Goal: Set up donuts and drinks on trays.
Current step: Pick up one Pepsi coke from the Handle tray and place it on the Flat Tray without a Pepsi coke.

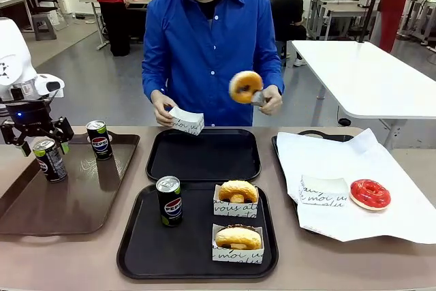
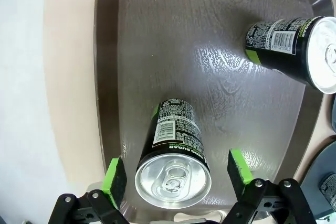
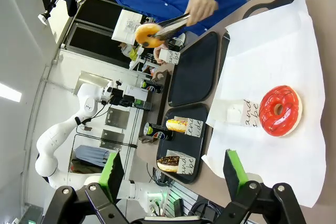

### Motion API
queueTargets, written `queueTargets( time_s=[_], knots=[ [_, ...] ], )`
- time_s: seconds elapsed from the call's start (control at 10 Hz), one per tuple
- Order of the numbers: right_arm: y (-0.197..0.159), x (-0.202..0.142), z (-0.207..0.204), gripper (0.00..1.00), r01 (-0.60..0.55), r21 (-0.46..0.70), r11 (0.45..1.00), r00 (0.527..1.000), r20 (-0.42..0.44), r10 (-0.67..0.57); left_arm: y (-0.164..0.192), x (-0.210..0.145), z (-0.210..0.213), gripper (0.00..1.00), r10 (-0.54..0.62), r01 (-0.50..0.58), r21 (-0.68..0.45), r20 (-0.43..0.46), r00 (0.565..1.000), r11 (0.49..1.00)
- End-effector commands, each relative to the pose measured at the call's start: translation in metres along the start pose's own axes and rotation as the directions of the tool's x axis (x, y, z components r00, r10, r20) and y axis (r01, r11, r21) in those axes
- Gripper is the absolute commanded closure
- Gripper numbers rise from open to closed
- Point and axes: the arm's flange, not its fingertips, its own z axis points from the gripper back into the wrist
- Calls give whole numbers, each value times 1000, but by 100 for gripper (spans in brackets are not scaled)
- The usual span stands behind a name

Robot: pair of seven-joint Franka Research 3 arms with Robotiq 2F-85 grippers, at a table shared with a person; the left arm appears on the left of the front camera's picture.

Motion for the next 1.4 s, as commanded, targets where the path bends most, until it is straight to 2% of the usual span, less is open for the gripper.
queueTargets(
  time_s=[0.0,0.2,0.3,0.4,0.5,0.6,0.8,0.9,1.0,1.2,1.3],
  knots=[
    [-1,1,0,0,-13,18,1000,1000,8,13,-1,-2,-5,0,-15,15,-31,8,1000,999],
    [-1,1,0,0,-13,18,1000,1000,8,13,0,-1,-11,0,-9,10,-38,29,1000,999],
    [-1,1,0,0,-13,18,1000,1000,8,13,1,0,-12,24,-9,10,-41,30,1000,999],
    [-1,1,0,0,-13,18,1000,1000,8,13,1,-1,-14,56,-11,12,-37,27,1000,999],
    [-1,1,0,0,-13,18,1000,1000,8,13,2,-2,-14,81,-9,10,-35,25,1000,999],
    [-1,1,0,0,-13,18,1000,1000,8,13,2,-1,-13,100,-8,9,-34,24,1000,999],
    [-1,1,0,0,-13,18,1000,1000,8,13,2,0,-12,100,-7,8,-38,28,1000,999],
    [-1,1,0,0,-13,18,1000,1000,8,13,3,0,-12,92,-7,8,-41,28,1000,999],
    [-1,1,0,0,-13,18,1000,1000,8,13,3,-1,-12,99,-10,11,-40,26,1000,999],
    [-1,1,0,0,-13,18,1000,1000,8,13,2,-8,6,100,-22,23,-65,19,1000,998],
    [-1,1,0,0,-13,18,1000,1000,8,13,0,-20,33,100,-76,78,-86,24,997,993]
  ],
)
